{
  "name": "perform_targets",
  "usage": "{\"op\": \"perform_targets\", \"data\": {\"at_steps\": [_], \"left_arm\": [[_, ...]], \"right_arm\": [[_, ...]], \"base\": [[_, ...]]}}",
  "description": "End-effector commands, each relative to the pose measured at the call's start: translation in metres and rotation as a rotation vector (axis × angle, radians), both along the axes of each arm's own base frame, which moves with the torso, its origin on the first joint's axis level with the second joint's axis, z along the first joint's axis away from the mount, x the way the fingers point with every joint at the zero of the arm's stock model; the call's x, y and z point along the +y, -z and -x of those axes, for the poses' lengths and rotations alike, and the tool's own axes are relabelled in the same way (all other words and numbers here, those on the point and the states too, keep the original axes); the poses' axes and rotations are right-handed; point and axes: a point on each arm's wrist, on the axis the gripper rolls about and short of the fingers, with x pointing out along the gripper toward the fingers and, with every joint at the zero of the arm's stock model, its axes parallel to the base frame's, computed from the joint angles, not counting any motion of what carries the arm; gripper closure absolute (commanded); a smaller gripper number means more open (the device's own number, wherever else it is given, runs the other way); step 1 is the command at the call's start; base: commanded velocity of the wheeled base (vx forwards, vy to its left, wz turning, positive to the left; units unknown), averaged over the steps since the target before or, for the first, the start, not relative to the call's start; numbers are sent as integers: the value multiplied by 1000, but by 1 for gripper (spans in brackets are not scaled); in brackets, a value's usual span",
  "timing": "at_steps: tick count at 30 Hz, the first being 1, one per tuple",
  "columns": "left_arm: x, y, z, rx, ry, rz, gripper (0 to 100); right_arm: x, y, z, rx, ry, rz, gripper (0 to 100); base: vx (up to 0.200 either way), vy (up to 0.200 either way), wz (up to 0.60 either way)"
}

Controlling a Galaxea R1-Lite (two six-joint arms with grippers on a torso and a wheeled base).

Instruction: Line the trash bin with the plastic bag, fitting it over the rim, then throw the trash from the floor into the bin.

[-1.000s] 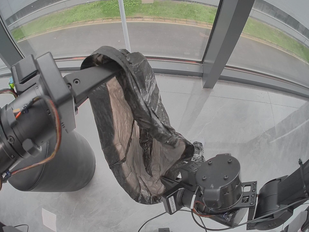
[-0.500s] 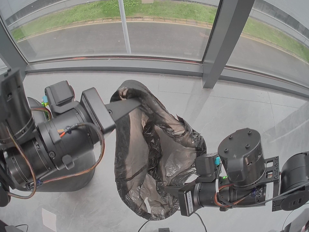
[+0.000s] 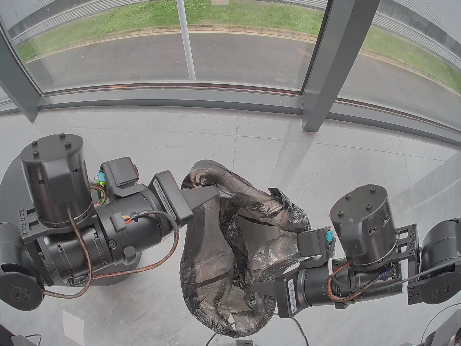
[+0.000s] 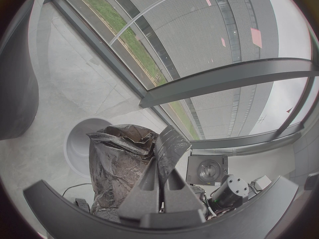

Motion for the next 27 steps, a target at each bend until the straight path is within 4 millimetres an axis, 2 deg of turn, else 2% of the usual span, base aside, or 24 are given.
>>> {"op": "perform_targets", "data": {"at_steps": [1,10,12,15,21,27], "left_arm": [[-4,16,-11,43,-16,-39,100],[-6,38,-30,86,-5,-58,100],[-5,48,-41,77,-10,-42,100],[-4,59,-51,76,-24,-38,100],[-4,79,-64,115,-45,-67,100],[-6,89,-72,118,-57,-70,100]], "right_arm": [[1,10,-7,21,13,21,100],[3,29,-27,49,58,52,100],[5,35,-39,47,57,14,100],[6,42,-46,44,64,7,100],[9,55,-53,62,73,32,100],[13,63,-59,66,82,42,100]], "base": [[0,0,0],[0,0,0],[0,0,0],[0,0,0],[0,0,0],[0,0,0]]}}
